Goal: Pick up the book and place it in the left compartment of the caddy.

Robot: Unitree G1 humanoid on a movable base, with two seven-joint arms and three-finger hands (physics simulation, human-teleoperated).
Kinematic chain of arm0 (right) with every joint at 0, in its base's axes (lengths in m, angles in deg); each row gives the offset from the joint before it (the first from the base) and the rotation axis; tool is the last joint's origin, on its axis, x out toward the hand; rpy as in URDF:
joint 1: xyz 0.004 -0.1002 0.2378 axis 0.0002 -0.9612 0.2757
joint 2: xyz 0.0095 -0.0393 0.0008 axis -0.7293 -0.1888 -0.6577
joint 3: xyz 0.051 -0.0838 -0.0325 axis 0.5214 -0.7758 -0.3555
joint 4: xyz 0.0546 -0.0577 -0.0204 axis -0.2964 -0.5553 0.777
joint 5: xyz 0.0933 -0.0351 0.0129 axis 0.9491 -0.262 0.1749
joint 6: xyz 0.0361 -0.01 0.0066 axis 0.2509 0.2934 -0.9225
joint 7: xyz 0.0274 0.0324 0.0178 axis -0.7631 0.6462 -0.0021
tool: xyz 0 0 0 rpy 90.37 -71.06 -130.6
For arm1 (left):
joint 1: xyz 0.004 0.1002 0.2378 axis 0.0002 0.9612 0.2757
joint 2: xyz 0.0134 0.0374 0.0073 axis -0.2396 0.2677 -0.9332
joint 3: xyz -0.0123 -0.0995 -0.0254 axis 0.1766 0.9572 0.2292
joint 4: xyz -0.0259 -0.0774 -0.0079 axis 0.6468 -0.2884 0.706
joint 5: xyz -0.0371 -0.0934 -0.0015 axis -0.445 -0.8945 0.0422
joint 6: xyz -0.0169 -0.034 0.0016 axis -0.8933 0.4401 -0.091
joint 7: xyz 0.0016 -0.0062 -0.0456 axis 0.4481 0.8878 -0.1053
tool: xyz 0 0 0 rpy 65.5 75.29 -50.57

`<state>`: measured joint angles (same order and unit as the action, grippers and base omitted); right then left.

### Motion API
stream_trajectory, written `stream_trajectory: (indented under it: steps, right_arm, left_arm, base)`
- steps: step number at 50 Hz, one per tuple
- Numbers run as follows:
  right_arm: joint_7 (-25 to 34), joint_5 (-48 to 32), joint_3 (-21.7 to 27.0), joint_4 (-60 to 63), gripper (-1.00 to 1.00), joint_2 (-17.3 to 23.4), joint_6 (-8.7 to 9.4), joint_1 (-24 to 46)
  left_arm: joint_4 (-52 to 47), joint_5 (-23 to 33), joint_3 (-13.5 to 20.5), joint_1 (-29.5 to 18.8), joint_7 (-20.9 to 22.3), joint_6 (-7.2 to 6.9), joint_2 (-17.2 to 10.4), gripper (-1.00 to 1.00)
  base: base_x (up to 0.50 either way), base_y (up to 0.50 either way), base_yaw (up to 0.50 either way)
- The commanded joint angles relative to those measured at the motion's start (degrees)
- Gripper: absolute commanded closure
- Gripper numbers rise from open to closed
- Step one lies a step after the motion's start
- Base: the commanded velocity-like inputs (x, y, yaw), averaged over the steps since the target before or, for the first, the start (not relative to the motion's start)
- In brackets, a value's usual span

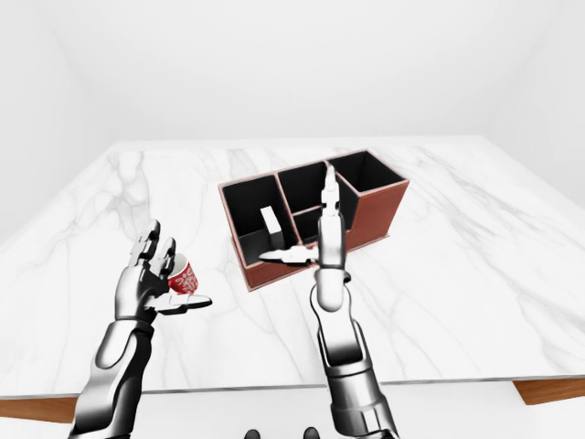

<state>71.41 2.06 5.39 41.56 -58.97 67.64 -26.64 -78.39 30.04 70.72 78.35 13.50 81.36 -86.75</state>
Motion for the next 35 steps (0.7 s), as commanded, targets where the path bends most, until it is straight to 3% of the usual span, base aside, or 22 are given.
stream_trajectory:
  steps: [1,3,16,35]
  right_arm:
    - [6.2,12.2,-5.2,16.2,-1.00,-1.0,-8.13,-19.1]
    - [8.1,14.2,-6.3,15.3,-1.00,-0.5,-9.26,-20.3]
    - [12.0,18.1,-8.3,13.5,-1.00,0.3,-9.26,-22.7]
    - [11.8,18.0,-8.9,14.8,-1.00,0.8,-9.26,-24.1]
  left_arm:
    - [-0.3,0.4,-0.3,0.6,0.0,0.00,0.1,-1.00]
    - [-0.2,0.5,-0.3,0.6,0.0,0.00,0.1,-1.00]
    - [-1.2,0.7,-0.4,1.1,0.0,0.00,0.3,-1.00]
    - [-2.3,0.7,-0.5,1.3,0.1,0.00,0.4,-1.00]
  base:
    - [0.00,0.00,0.00]
    - [0.00,0.00,0.00]
    - [0.00,0.00,0.00]
    - [0.00,0.00,0.00]
